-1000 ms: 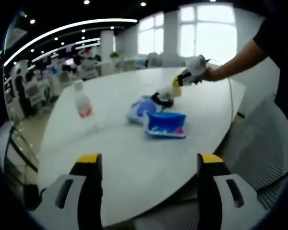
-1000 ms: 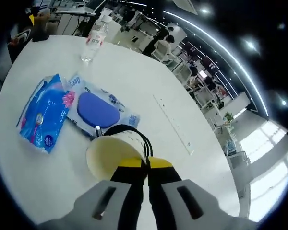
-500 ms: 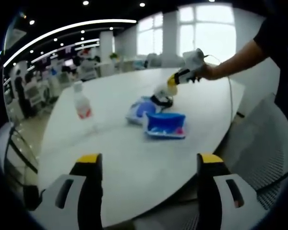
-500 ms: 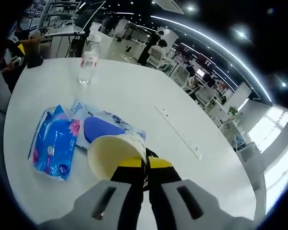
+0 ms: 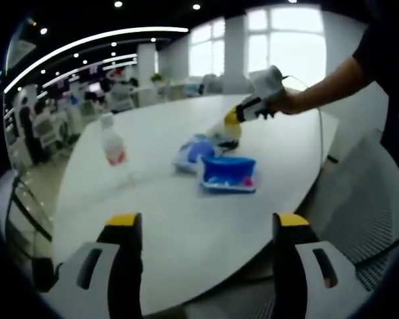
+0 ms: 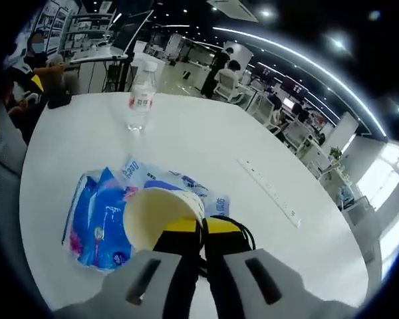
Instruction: Arrange the tabletop items into an orderly group along one side of the table until the central work area is clear of visible clutter.
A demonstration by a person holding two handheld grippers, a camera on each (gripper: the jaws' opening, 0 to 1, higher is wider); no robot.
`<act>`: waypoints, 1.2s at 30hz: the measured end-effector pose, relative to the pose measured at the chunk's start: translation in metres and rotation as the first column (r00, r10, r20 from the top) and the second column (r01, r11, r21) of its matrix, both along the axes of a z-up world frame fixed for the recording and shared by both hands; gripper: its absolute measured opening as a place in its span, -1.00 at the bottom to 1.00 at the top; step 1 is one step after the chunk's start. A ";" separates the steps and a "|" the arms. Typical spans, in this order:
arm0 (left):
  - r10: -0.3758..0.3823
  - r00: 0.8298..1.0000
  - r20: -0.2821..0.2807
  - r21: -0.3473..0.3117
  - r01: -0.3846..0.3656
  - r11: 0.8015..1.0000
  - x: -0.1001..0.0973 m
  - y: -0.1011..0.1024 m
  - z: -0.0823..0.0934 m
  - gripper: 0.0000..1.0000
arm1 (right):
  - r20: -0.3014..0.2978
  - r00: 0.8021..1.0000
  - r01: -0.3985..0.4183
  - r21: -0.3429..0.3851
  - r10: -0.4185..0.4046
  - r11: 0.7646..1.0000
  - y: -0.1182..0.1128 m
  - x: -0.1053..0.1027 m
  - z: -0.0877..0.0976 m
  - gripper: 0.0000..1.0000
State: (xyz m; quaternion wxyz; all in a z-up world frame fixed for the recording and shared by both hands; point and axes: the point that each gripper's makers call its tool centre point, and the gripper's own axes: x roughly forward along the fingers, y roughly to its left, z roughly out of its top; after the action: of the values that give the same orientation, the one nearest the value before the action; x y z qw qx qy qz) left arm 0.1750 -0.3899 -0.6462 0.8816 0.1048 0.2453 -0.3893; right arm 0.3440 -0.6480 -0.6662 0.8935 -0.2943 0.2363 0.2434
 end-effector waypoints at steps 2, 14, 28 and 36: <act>-0.002 1.000 0.000 0.000 0.002 1.000 0.000 0.000 0.000 0.53 | -0.011 1.000 0.001 0.018 -0.001 1.000 0.004 0.000 -0.001 -0.98; 0.012 1.000 0.005 -0.004 -0.012 1.000 0.001 0.000 0.002 0.53 | -0.111 0.992 0.094 0.255 -0.067 0.962 0.036 0.010 0.002 -0.98; 0.025 1.000 0.011 -0.010 -0.025 1.000 0.004 0.000 0.003 0.54 | -0.162 0.986 0.102 0.341 -0.049 0.934 0.074 0.022 0.005 -0.98; 0.036 0.999 0.018 -0.015 -0.036 0.999 0.004 0.001 0.005 0.55 | -0.220 0.972 0.165 0.412 -0.077 0.896 0.086 0.033 0.004 -0.97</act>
State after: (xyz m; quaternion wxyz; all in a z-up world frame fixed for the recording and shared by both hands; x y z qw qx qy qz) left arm 0.1793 -0.3890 -0.6413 0.8915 0.0974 0.2364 -0.3741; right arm 0.3765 -0.5623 -0.6617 0.9216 -0.0503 0.2827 0.2611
